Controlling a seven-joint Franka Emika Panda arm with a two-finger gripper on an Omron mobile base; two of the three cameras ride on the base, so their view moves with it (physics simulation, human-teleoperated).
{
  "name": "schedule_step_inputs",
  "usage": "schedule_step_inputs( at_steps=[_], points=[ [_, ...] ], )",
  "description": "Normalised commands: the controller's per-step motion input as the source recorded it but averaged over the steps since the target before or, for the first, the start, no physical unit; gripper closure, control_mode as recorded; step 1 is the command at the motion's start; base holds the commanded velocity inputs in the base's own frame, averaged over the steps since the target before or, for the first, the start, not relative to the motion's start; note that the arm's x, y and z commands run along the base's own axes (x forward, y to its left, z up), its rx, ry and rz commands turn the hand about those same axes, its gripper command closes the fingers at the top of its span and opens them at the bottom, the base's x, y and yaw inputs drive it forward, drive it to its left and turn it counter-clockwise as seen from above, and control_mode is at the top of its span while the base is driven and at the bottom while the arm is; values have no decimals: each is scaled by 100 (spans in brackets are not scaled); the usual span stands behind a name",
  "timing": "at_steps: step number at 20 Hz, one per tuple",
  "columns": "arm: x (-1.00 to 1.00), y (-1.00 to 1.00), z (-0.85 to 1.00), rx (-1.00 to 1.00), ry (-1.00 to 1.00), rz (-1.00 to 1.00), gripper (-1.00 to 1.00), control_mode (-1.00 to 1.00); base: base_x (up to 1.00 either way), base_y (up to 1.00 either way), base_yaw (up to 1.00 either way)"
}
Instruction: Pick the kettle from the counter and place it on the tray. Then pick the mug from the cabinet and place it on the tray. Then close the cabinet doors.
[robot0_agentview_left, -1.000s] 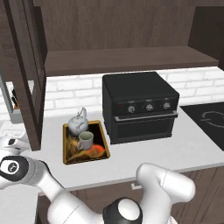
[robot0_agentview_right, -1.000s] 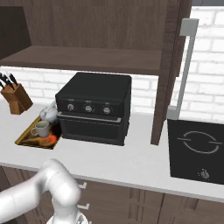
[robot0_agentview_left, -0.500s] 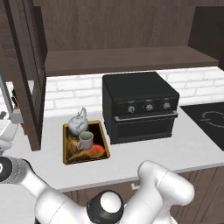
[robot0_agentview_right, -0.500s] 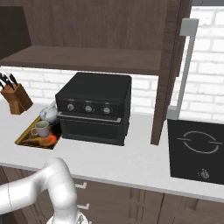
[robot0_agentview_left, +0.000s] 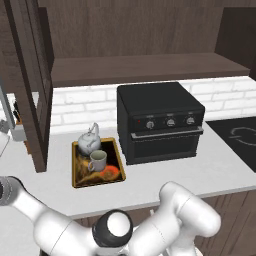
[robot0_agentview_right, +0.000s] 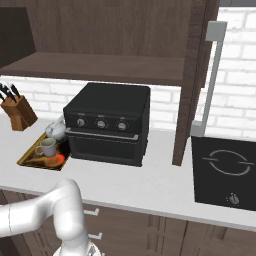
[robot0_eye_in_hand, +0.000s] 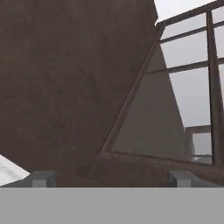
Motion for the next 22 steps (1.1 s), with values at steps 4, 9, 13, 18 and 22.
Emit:
schedule_step_inputs(
  at_steps=[4,9,13,18,22],
  points=[
    [-49,-49,18,1,0,-25,-100,-100,0,0,0],
    [-38,-63,25,1,0,-25,-100,-100,0,0,0],
    [-17,-72,34,0,0,-20,-100,-100,0,0,0],
    [-14,-76,30,0,0,-17,-100,-100,0,0,0],
    [-16,-82,31,3,0,-14,-100,-100,0,0,0]
  ],
)
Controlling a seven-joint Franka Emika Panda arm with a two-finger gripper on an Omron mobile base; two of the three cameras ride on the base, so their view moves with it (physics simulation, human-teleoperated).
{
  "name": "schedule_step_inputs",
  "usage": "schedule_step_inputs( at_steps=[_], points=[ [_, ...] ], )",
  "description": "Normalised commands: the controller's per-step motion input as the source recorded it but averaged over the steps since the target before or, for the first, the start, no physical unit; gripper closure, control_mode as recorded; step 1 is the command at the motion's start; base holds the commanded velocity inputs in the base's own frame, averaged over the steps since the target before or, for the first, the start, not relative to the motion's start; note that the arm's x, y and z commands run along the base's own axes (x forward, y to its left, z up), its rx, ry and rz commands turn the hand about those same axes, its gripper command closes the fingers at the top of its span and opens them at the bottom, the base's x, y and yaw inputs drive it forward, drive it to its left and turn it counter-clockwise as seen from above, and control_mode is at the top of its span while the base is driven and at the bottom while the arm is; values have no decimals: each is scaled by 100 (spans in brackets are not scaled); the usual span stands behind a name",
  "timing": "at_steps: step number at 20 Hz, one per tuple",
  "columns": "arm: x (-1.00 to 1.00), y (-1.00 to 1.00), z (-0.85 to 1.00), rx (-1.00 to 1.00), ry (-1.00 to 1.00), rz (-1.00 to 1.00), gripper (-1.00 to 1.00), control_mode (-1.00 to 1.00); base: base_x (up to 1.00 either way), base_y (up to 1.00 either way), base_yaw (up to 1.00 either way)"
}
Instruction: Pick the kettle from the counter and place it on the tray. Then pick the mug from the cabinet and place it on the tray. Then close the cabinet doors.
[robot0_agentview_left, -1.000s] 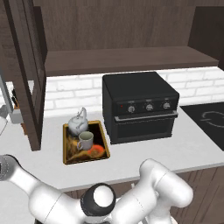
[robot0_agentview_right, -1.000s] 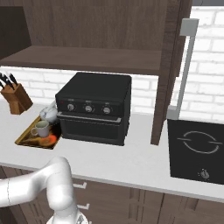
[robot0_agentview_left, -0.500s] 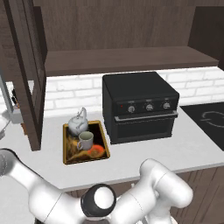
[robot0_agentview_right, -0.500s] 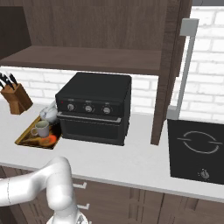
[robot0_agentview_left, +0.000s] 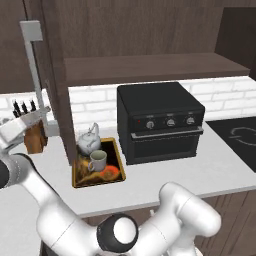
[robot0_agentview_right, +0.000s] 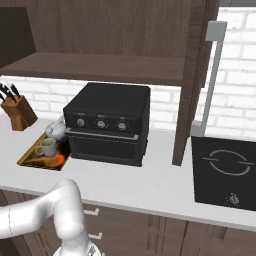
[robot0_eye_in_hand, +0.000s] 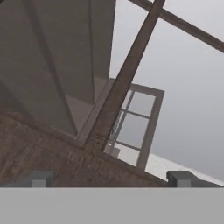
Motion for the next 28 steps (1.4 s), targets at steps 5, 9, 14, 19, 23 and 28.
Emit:
schedule_step_inputs(
  at_steps=[5,9,14,19,23,28],
  points=[
    [-7,-84,28,3,1,-11,-100,-100,0,0,0],
    [-1,-89,26,3,2,-3,-100,-100,0,0,0],
    [1,-91,21,4,2,0,-100,-100,0,0,0],
    [6,-90,16,4,1,6,-100,-100,0,0,0],
    [6,-92,8,9,0,22,-100,-100,0,0,0],
    [11,-76,1,12,0,45,-100,-100,0,0,0]
  ],
)
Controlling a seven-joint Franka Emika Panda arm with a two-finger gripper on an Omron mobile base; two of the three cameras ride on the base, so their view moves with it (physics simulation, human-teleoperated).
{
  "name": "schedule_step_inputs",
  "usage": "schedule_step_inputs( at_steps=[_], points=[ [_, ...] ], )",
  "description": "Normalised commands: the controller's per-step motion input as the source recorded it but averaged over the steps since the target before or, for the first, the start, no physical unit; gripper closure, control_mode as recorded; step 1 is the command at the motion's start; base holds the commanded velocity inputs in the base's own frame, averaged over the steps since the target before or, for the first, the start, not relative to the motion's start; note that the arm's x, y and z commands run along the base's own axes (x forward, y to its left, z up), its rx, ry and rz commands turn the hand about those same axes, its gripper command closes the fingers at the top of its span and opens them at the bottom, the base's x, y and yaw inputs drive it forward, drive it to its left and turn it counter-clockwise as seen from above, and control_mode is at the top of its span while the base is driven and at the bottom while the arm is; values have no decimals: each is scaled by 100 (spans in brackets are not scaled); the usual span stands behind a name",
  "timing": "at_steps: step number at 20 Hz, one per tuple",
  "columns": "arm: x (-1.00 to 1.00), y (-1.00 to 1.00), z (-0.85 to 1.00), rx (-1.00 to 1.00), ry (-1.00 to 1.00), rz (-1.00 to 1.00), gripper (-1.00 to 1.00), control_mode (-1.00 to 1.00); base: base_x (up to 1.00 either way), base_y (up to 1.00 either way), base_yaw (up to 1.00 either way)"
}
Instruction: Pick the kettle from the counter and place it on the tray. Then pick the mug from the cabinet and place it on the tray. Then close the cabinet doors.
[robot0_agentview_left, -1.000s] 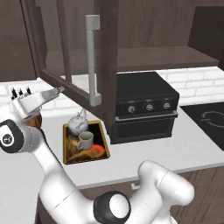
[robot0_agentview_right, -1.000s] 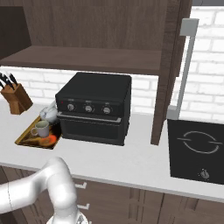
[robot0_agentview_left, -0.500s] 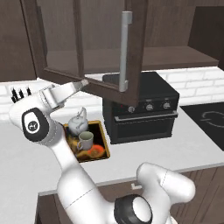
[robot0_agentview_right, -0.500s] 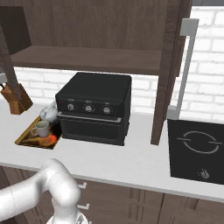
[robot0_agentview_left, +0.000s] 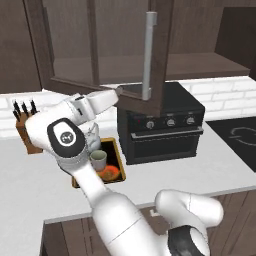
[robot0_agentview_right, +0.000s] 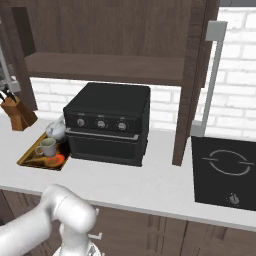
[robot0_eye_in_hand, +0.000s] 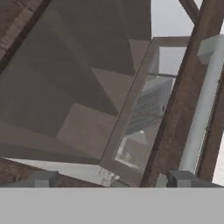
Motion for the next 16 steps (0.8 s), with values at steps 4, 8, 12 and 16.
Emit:
schedule_step_inputs(
  at_steps=[4,8,12,16],
  points=[
    [23,-58,0,10,0,56,-100,-100,0,0,0],
    [30,-54,0,8,0,58,-100,-100,0,0,0],
    [34,-55,0,7,0,57,-100,-100,0,0,0],
    [40,-54,0,6,0,57,-100,-100,0,0,0]
  ],
)
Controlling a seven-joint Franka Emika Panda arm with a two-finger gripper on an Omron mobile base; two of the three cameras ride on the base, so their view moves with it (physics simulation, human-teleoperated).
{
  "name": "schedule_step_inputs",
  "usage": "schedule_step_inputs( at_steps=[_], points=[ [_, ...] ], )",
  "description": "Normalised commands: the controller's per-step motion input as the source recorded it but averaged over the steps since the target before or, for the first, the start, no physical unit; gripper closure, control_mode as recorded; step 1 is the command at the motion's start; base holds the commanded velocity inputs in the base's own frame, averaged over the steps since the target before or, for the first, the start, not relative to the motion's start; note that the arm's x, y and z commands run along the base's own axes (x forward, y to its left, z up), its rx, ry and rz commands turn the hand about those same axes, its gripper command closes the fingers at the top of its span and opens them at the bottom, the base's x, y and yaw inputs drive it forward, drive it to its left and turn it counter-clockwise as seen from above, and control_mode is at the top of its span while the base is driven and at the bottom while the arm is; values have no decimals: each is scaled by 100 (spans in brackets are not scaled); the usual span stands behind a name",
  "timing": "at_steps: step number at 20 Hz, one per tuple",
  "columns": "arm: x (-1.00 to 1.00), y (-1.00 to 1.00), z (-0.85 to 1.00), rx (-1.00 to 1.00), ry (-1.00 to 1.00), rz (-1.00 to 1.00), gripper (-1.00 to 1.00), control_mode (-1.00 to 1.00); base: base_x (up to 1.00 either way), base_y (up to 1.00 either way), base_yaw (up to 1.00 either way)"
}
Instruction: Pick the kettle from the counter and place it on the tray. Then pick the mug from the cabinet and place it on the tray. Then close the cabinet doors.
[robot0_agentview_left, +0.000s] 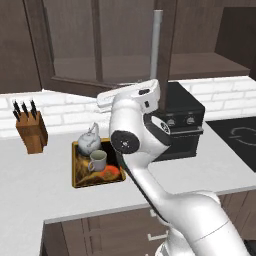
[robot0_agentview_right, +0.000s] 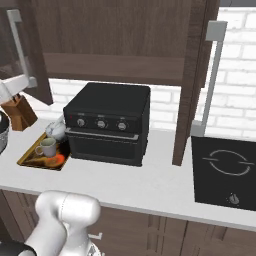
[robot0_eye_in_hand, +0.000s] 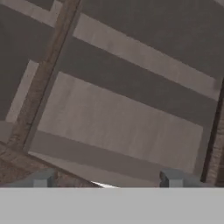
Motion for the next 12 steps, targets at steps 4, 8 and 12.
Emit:
schedule_step_inputs(
  at_steps=[4,8,12],
  points=[
    [51,-51,0,6,0,57,-100,-100,0,0,0],
    [65,-50,0,7,1,53,-100,-100,0,0,0],
    [77,-41,0,8,4,46,-100,-100,0,0,0]
  ],
)
